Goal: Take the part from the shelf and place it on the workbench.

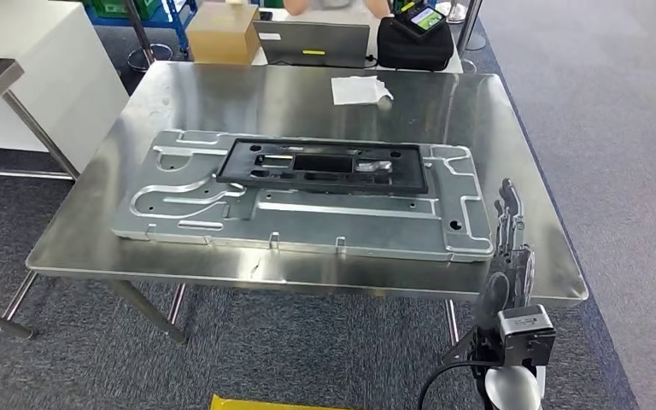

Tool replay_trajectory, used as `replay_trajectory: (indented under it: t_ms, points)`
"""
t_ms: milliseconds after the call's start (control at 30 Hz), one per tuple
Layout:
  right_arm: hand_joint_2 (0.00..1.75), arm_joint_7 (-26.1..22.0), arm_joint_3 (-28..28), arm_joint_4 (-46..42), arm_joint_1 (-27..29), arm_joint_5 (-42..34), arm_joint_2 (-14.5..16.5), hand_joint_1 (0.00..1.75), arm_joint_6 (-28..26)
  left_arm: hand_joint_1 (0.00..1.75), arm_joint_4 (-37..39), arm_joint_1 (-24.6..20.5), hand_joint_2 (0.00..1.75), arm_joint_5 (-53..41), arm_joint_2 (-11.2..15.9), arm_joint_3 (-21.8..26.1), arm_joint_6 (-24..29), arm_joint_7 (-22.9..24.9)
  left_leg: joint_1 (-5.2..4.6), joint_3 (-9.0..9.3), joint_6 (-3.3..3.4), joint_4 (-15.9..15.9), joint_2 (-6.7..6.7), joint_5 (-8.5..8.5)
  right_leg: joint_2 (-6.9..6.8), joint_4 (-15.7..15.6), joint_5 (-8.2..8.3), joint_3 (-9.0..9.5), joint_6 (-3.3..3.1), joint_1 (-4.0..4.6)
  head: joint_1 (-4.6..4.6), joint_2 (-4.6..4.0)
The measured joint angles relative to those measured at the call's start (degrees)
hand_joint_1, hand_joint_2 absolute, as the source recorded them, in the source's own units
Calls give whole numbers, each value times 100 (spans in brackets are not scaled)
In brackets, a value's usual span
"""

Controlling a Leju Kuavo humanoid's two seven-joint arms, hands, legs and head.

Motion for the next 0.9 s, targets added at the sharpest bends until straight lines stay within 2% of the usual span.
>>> replay_trajectory:
  t_ms: [33,100,133,167,200,233,267,300,333,367,400,467,500,533,600,633,667,700,733,767,800,833,867,900]
  points:
    - [0,-1,-15,4,41,14,-15,0,-21,0,-1,4,0,0,1,0,-2,7,2,-61,56,-13,-26,69,81,168,-211,-63,25,-8,-1,0]
    - [0,-2,-49,20,128,54,-55,0,-65,0,0,1,0,0,3,0,-8,16,-14,-219,121,-13,-95,206,246,795,-809,-242,35,-12,-1,0]
    - [0,-2,-58,34,169,78,-75,0,-93,0,1,2,0,0,3,0,-10,19,-30,-307,135,-7,-140,275,281,1136,-1018,-310,30,-8,-1,0]
    - [0,-1,-64,55,206,111,-97,0,-123,0,1,5,0,0,3,0,-12,21,-46,-400,138,1,-192,345,297,1368,-1088,-318,17,1,-1,0]
    - [0,6,-64,82,238,162,-117,0,-162,0,1,6,0,2,3,0,-13,21,-60,-492,138,12,-248,410,308,1429,-1026,-244,-5,13,-1,0]
    - [0,15,-56,124,260,238,-137,0,-210,0,1,7,0,6,3,0,-13,23,-73,-574,134,23,-308,471,334,1280,-872,-66,-43,33,-2,0]
    - [0,29,-39,181,272,326,-158,0,-266,0,2,4,0,13,1,0,-14,27,-84,-646,128,32,-368,529,403,950,-707,204,-101,57,-2,0]
    - [0,42,-15,238,277,407,-181,0,-316,0,9,-2,0,20,-9,0,-14,31,-91,-707,117,41,-420,585,538,523,-637,504,-183,78,-2,0]
    - [0,43,14,290,280,468,-200,0,-363,0,17,-11,0,26,-17,0,-13,36,-93,-751,103,44,-478,643,661,130,-611,761,-236,96,-3,1]
    - [0,41,39,337,284,505,-216,0,-399,0,25,-19,0,30,-25,0,-13,40,-85,-779,79,39,-528,701,753,-152,-626,926,-270,111,-2,1]
    - [0,36,57,373,284,525,-227,0,-422,0,32,-23,0,32,-31,0,-12,43,-69,-803,48,31,-581,760,785,-296,-653,990,-282,126,0,1]
    - [0,48,94,455,278,556,-237,0,-458,0,33,-7,0,34,-25,0,-10,50,-57,-846,-21,8,-668,853,655,-369,-552,962,-279,125,4,0]
    - [0,65,123,504,273,573,-245,0,-478,0,34,1,0,35,-21,0,-6,53,-61,-891,-45,55,-623,789,584,-400,-486,927,-303,107,3,0]
    - [0,82,157,559,274,589,-255,0,-508,0,34,6,0,38,-17,0,1,55,-62,-954,-69,191,-532,612,505,-431,-411,879,-329,83,0,0]
    - [0,96,225,716,286,606,-281,0,-596,0,36,0,0,51,-13,1,28,56,-15,-1137,-136,801,-297,22,353,-451,-280,741,-357,59,-6,0]
    - [0,89,256,811,293,607,-297,0,-646,0,36,-4,0,64,-13,1,49,56,26,-1223,-187,1193,-240,-212,267,-440,-221,660,-346,52,-8,0]
    - [0,73,287,914,295,608,-313,0,-693,0,36,-8,0,78,-13,2,74,55,68,-1267,-242,1522,-207,-308,181,-421,-167,573,-324,43,-8,0]
    - [0,54,316,1012,290,610,-330,0,-735,0,36,-9,0,91,-13,3,100,53,112,-1236,-297,1708,-186,-258,95,-389,-121,482,-294,28,-8,0]
    - [0,39,342,1107,281,610,-347,0,-769,0,36,-9,0,102,-13,4,121,39,154,-1113,-348,1704,-160,-106,15,-345,-83,390,-259,9,-8,0]
    - [0,30,360,1193,268,606,-365,0,-799,0,36,-10,0,107,-13,4,122,6,195,-882,-395,1492,-108,57,-61,-287,-55,299,-222,-14,-8,0]
    - [0,25,372,1272,255,596,-388,0,-834,0,39,-15,0,107,-25,4,99,-51,228,-577,-448,1120,6,98,-128,-215,-35,218,-179,-25,-11,0]
    - [0,15,379,1341,250,584,-415,0,-879,0,41,-21,0,106,-36,4,63,-132,226,-284,-454,723,112,50,-187,-141,-22,152,-130,-32,-12,0]
    - [0,-4,387,1405,249,574,-441,0,-924,0,43,-21,0,105,-52,4,22,-210,215,-86,-429,409,197,-47,-249,-81,-9,110,-80,-25,-6,0]
    - [0,-30,398,1465,253,568,-461,0,-962,0,45,-16,0,102,-70,4,-10,-279,191,5,-372,224,240,-150,-305,-47,9,92,-30,-18,-2,1]
